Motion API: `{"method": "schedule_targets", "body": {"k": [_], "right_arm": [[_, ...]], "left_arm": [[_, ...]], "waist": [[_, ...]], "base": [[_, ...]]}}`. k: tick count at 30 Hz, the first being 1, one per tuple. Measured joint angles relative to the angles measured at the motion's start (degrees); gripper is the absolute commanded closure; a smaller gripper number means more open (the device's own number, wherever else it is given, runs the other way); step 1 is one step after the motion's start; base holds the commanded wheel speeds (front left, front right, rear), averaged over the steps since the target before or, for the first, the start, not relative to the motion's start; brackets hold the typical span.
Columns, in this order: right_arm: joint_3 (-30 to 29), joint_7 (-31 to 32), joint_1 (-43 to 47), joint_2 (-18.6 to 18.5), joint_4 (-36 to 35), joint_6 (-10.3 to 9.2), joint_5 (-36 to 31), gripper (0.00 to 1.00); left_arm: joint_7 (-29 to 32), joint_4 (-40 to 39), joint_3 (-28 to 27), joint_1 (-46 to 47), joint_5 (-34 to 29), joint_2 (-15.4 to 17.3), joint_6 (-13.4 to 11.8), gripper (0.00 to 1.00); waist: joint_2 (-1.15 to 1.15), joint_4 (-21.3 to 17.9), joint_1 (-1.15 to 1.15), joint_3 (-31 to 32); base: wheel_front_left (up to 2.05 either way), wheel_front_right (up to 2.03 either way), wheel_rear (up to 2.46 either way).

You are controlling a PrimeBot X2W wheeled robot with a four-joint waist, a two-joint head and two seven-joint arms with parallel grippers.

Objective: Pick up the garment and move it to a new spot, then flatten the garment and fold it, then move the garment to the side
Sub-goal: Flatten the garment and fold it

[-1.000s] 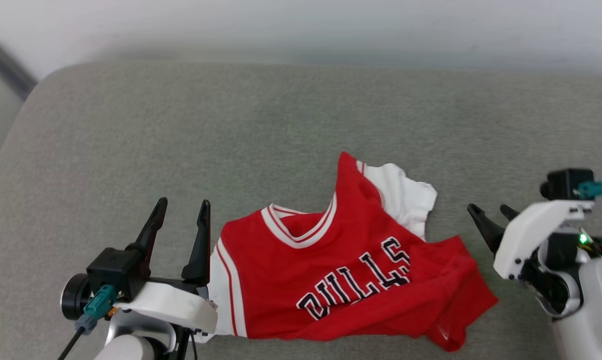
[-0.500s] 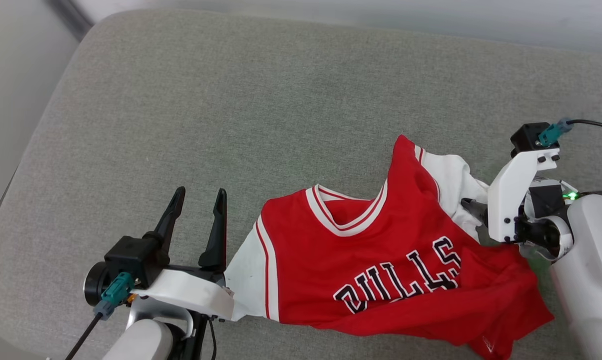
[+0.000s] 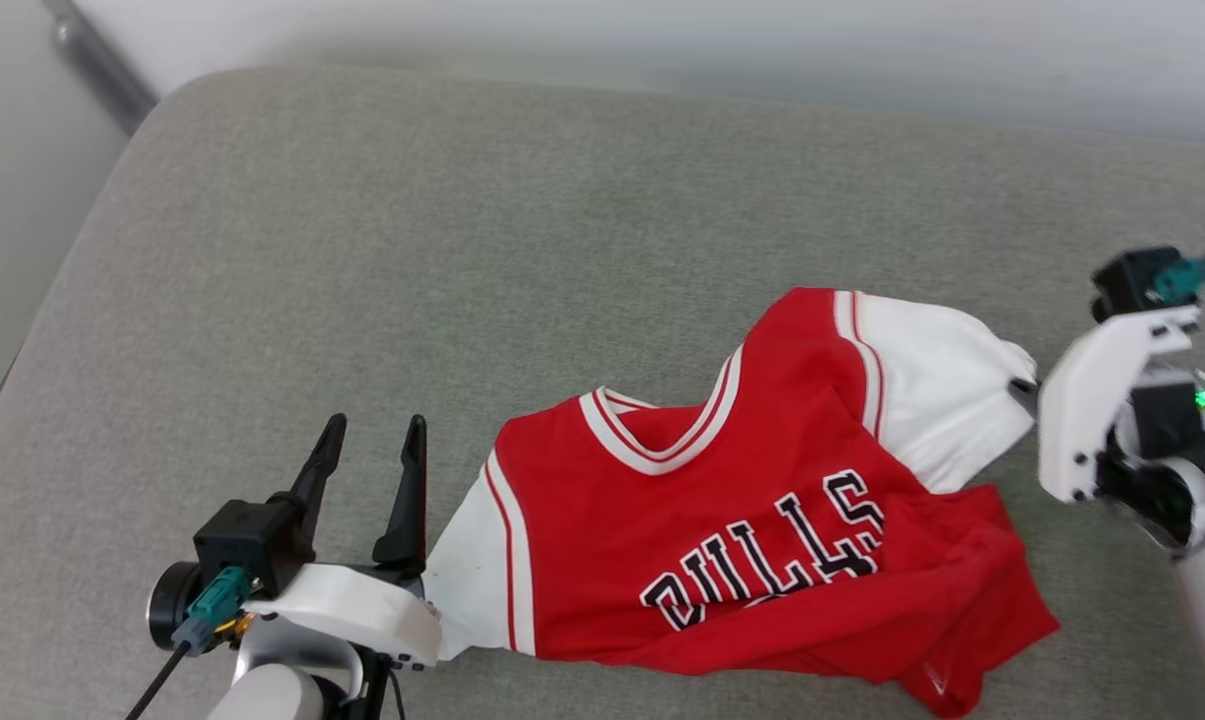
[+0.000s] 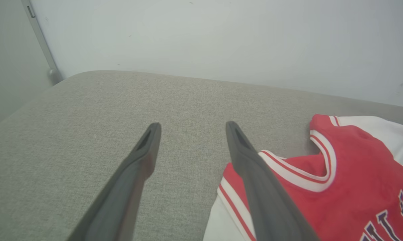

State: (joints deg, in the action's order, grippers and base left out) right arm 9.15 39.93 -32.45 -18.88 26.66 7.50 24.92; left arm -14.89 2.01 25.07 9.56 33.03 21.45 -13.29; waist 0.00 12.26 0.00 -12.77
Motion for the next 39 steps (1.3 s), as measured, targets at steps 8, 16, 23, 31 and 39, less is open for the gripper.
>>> {"method": "schedule_targets", "body": {"k": [8, 16, 23, 31, 39], "right_arm": [[-12.6, 3.2, 16.6, -0.1, -12.9, 0.00, -2.3, 1.00], [-23.1, 4.4, 31.6, 7.6, -17.5, 0.01, -5.8, 1.00], [-21.8, -4.0, 32.7, 10.5, -18.0, 0.00, -7.0, 0.00], [-21.2, -27.5, 32.7, 13.5, -25.9, 0.00, -12.0, 0.00], [-16.0, -32.3, 32.8, 15.2, -31.2, 0.00, -13.4, 0.00]], "left_arm": [[0.8, -0.2, -0.9, -2.2, 0.7, 1.8, -0.8, 0.00], [2.6, -1.6, -1.0, -3.9, 1.4, 3.0, -1.6, 0.00], [4.3, -2.1, -0.9, -5.0, 1.8, 4.1, -2.1, 0.00], [12.3, -3.1, -1.2, -3.8, 4.7, 8.3, -0.4, 0.00], [31.5, -2.9, 0.7, 1.2, 12.4, 13.7, 4.5, 0.00]], "waist": [[0.00, -4.3, 0.00, 2.6], [0.00, -6.4, -0.01, 3.9], [0.00, -7.7, 0.00, 4.4], [0.00, -8.9, 0.00, 7.0], [0.00, -11.1, 0.00, 6.6]], "base": [[0.00, 0.00, 0.00], [0.00, 0.00, 0.00], [0.00, 0.00, 0.00], [0.00, 0.00, 0.00], [0.00, 0.00, 0.00]]}}
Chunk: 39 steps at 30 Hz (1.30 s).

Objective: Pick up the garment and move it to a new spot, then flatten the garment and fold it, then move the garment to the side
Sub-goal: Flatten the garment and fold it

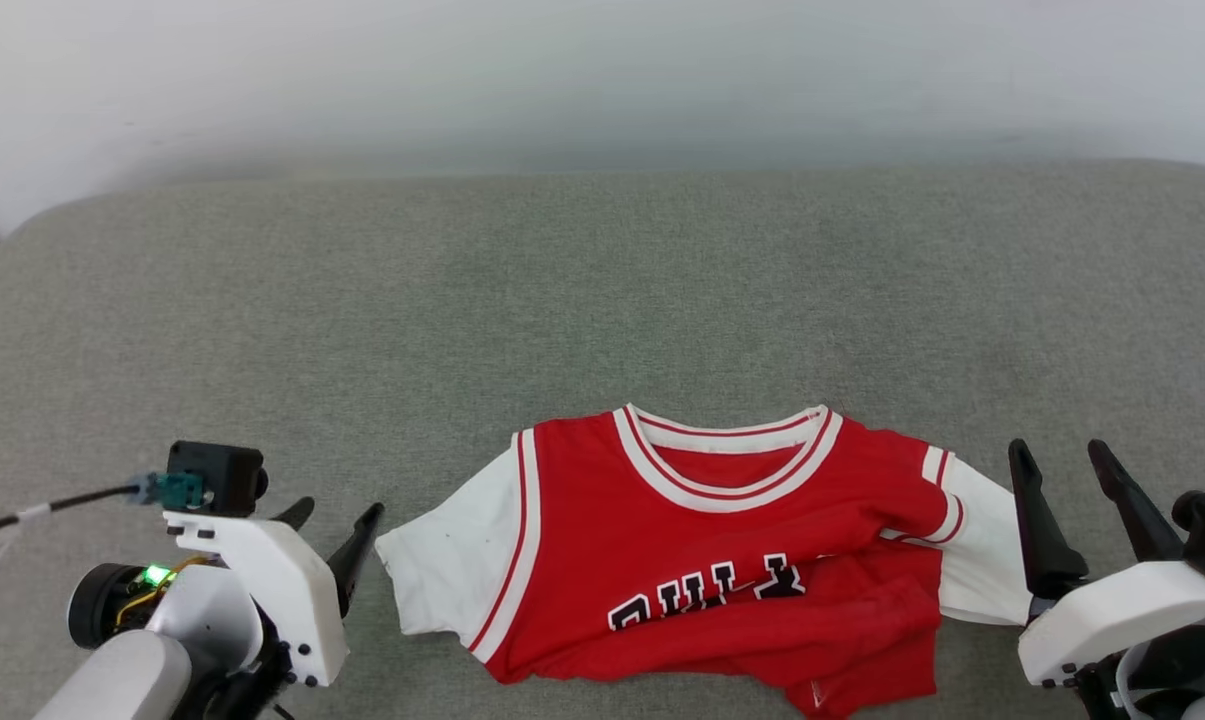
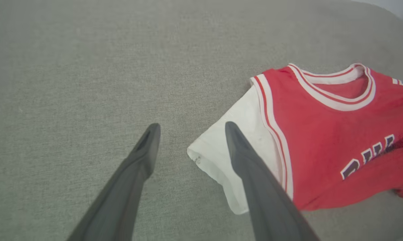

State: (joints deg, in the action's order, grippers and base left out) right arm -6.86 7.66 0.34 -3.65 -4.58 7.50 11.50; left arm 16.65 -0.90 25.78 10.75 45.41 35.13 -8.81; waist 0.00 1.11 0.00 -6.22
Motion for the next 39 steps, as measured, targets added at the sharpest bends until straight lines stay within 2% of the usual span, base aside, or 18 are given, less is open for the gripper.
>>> {"method": "schedule_targets", "body": {"k": [3, 6, 17, 18, 19, 20, 21, 25, 30, 33, 39], "right_arm": [[1.6, 0.0, 0.0, 0.3, -1.2, 0.00, -0.3, 0.00], [2.7, -0.2, -0.1, 0.5, -1.7, -0.01, -0.4, 0.00], [3.8, -1.9, -1.6, 0.7, -0.2, 0.00, 1.2, 0.00], [3.7, -2.0, -1.7, 0.7, 0.0, 0.00, 1.2, 0.00], [3.5, -2.1, -1.8, 0.7, 0.2, -0.01, 1.3, 0.00], [3.4, -2.1, -1.8, 0.7, 0.3, -0.01, 1.4, 0.00], [3.3, -2.1, -1.9, 0.7, 0.3, -0.01, 1.7, 0.00], [2.3, -1.7, -2.2, 0.7, 0.4, -0.01, 2.4, 0.00], [-0.9, 1.2, -2.3, 0.7, 0.9, 0.00, 4.4, 0.00], [-4.2, 7.1, -2.4, -0.1, 2.4, -0.01, 5.6, 0.00], [-7.2, 24.0, -3.0, -5.1, 6.3, -0.01, 9.0, 0.00]], "left_arm": [[6.4, 0.7, 1.3, 1.6, 2.2, 1.5, 1.4, 0.00], [10.4, 2.0, 2.3, 2.5, 3.6, 2.2, 2.4, 0.00], [18.5, 8.5, 6.7, 7.3, 4.2, 3.1, 7.2, 0.00], [19.4, 9.0, 7.2, 7.7, 4.2, 3.0, 7.4, 0.49], [20.0, 9.5, 7.4, 8.2, 4.2, 3.0, 7.8, 0.87], [20.0, 10.0, 7.8, 8.4, 3.9, 2.9, 7.8, 0.87], [20.0, 10.5, 8.0, 8.7, 3.6, 2.8, 7.9, 1.00], [17.7, 12.3, 8.3, 9.2, 2.9, 1.2, 8.2, 1.00], [10.9, 12.6, 7.2, 8.4, 0.9, 0.3, 6.7, 1.00], [7.0, 11.1, 5.9, 8.0, -0.1, 0.1, 5.3, 1.00], [2.1, 5.6, 4.1, 7.1, -1.5, 0.6, 3.7, 1.00]], "waist": [[0.00, -1.1, 0.00, -1.2], [0.00, -2.3, 0.00, -2.7], [0.00, -5.9, 0.00, -8.1], [0.00, -6.2, 0.00, -8.3], [0.00, -6.4, 0.00, -8.4], [0.00, -6.5, 0.00, -8.4], [0.00, -6.6, 0.00, -8.4], [0.00, -6.4, 0.00, -7.9], [0.00, -5.5, 0.00, -6.9], [0.00, -4.8, 0.00, -6.5], [0.00, -3.0, 0.00, -6.2]], "base": [[0.00, 0.00, 0.00], [0.00, 0.00, 0.00], [0.00, 0.00, 0.00], [0.00, 0.00, 0.00], [0.00, 0.00, 0.00], [0.00, 0.00, 0.00], [0.00, 0.00, 0.00], [0.00, 0.00, 0.00], [0.00, 0.00, 0.00], [0.00, 0.00, 0.00], [0.00, 0.00, 0.00]]}}
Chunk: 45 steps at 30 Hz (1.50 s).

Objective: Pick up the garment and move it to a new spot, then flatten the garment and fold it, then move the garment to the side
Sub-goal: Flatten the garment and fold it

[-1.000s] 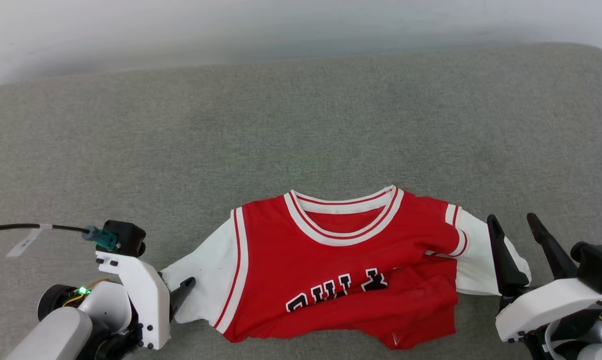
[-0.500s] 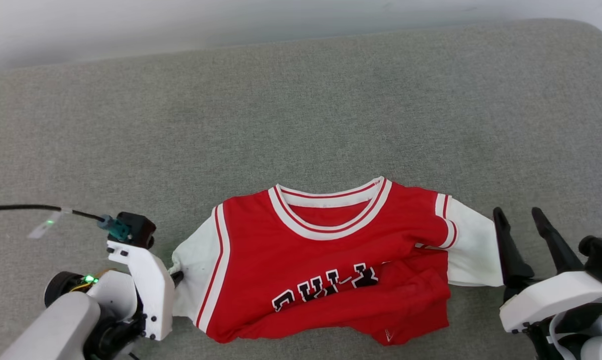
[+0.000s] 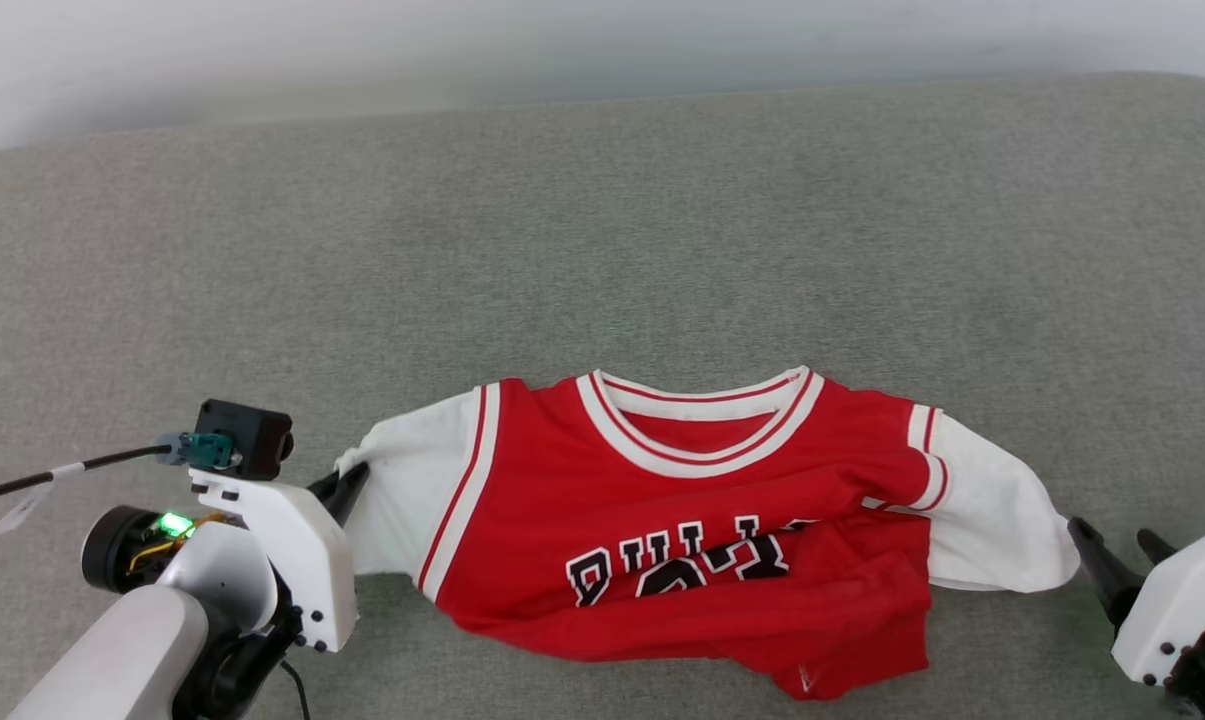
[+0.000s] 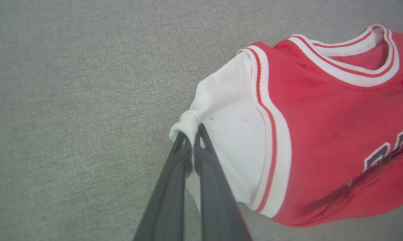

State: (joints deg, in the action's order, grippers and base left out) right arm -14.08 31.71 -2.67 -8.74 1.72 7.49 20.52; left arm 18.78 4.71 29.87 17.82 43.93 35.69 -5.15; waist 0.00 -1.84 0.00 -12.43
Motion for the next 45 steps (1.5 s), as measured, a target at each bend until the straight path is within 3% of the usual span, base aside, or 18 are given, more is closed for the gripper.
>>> {"method": "schedule_targets", "body": {"k": [6, 16, 17, 18, 23, 30, 38, 45], "right_arm": [[1.4, 12.5, -3.7, -2.2, 2.4, 0.00, 1.7, 0.00], [3.8, 20.0, -8.6, -2.8, 9.0, -0.01, 1.5, 0.00], [3.9, 20.2, -8.8, -2.8, 9.3, -0.05, 1.4, 0.73], [4.0, 20.4, -9.0, -2.8, 9.5, -0.10, 1.4, 1.00], [5.3, 19.6, -10.5, -3.0, 9.5, -0.08, 0.8, 1.00], [6.0, 12.4, -15.3, -5.2, 5.5, 0.01, -3.8, 1.00], [7.4, 0.0, -27.2, -7.9, 5.8, 0.01, -7.3, 1.00], [9.7, -4.8, -41.7, -8.7, 11.4, 0.01, -8.6, 1.00]], "left_arm": [[-1.1, -6.3, -0.3, -0.3, -1.7, 0.8, -1.7, 1.00], [-0.9, -9.9, 0.4, -0.3, -2.4, 0.6, -2.4, 1.00], [-0.9, -9.9, 0.4, -0.3, -2.4, 0.6, -2.4, 1.00], [-1.2, -10.0, 0.4, -0.3, -2.4, 0.6, -2.4, 1.00], [-3.2, -10.2, -0.7, -0.2, -2.4, 0.6, -2.9, 1.00], [-6.6, -11.7, -2.2, 3.6, -5.1, -0.2, -3.9, 1.00], [-9.9, -8.6, -3.6, 16.4, -7.9, -3.6, -3.4, 1.00], [-13.3, 1.9, -5.6, 30.6, -7.9, -8.0, -1.3, 1.00]], "waist": [[0.00, 1.5, 0.00, -1.0], [0.00, 3.3, 0.00, -3.5], [0.00, 3.4, 0.00, -3.5], [0.00, 3.5, 0.00, -3.5], [0.00, 3.1, 0.00, -2.6], [0.00, 2.3, 0.00, 0.4], [0.00, 1.6, 0.00, 3.8], [0.00, 1.3, 0.00, 3.4]], "base": [[0.00, 0.00, 0.00], [0.00, 0.00, 0.00], [0.00, 0.00, 0.00], [0.00, 0.00, 0.00], [0.00, 0.00, 0.00], [0.00, 0.00, 0.00], [0.00, 0.00, 0.00], [0.00, 0.00, 0.00]]}}
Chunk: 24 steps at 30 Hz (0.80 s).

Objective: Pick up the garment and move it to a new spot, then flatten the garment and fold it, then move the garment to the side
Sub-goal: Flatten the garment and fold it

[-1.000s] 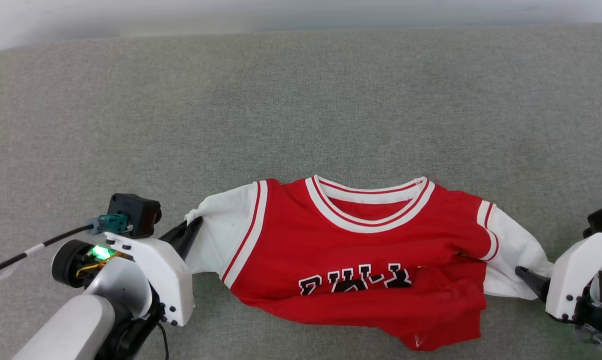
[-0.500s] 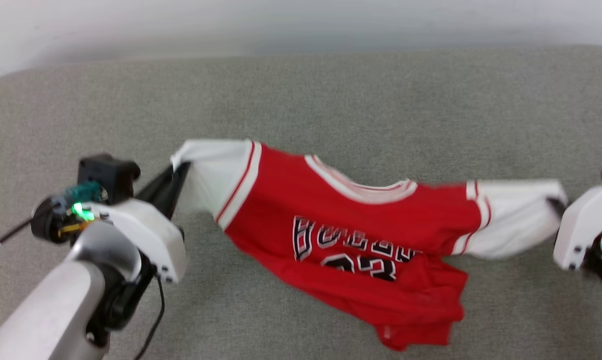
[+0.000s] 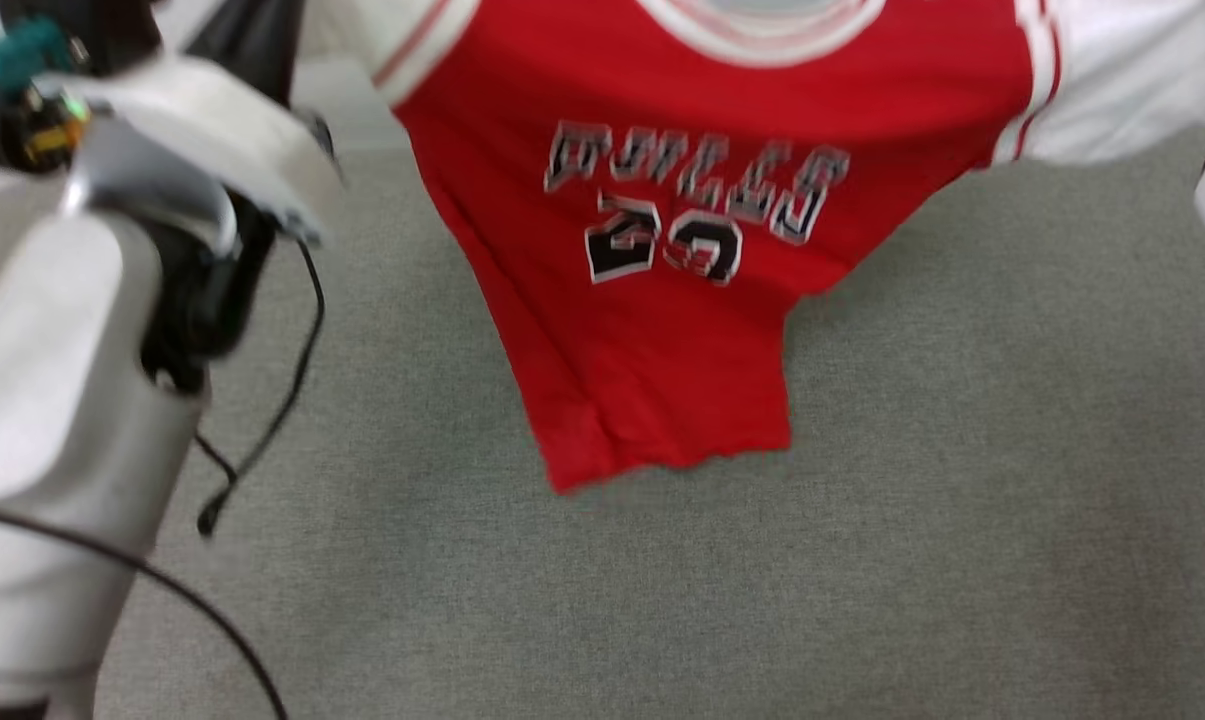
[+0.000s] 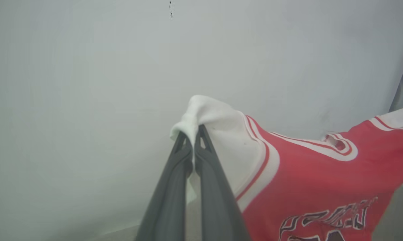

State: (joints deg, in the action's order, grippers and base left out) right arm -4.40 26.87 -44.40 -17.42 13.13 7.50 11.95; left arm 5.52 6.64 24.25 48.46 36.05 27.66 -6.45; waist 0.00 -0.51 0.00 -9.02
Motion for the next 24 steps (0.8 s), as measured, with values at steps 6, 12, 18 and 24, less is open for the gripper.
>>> {"method": "schedule_targets", "body": {"k": [6, 12, 18, 24], "right_arm": [[1.4, -2.7, -14.0, -1.2, 4.5, 0.00, -1.4, 1.00], [2.2, -5.1, -27.2, -0.7, 6.9, 0.00, -3.4, 1.00], [3.2, -6.8, -39.5, 0.0, 8.0, 0.00, -5.0, 1.00], [4.1, -8.8, -47.2, 1.0, 10.3, 0.00, -5.4, 1.00]], "left_arm": [[-3.7, 11.9, -1.6, 14.1, 0.5, -3.6, 3.2, 1.00], [-8.1, 21.5, -3.1, 28.4, -0.9, -4.3, 5.5, 1.00], [-12.2, 26.4, -4.6, 39.1, -2.0, -3.3, 7.3, 1.00], [-15.1, 31.4, -4.5, 44.8, -2.7, -2.9, 9.0, 1.00]], "waist": [[0.00, 0.3, 0.00, -3.9], [0.00, 0.6, 0.00, -9.7], [0.00, 0.0, 0.01, -16.2], [0.00, -0.3, 0.01, -21.9]], "base": [[0.00, 0.00, 0.00], [0.00, 0.00, 0.00], [0.00, 0.00, 0.00], [0.00, 0.00, 0.00]]}}
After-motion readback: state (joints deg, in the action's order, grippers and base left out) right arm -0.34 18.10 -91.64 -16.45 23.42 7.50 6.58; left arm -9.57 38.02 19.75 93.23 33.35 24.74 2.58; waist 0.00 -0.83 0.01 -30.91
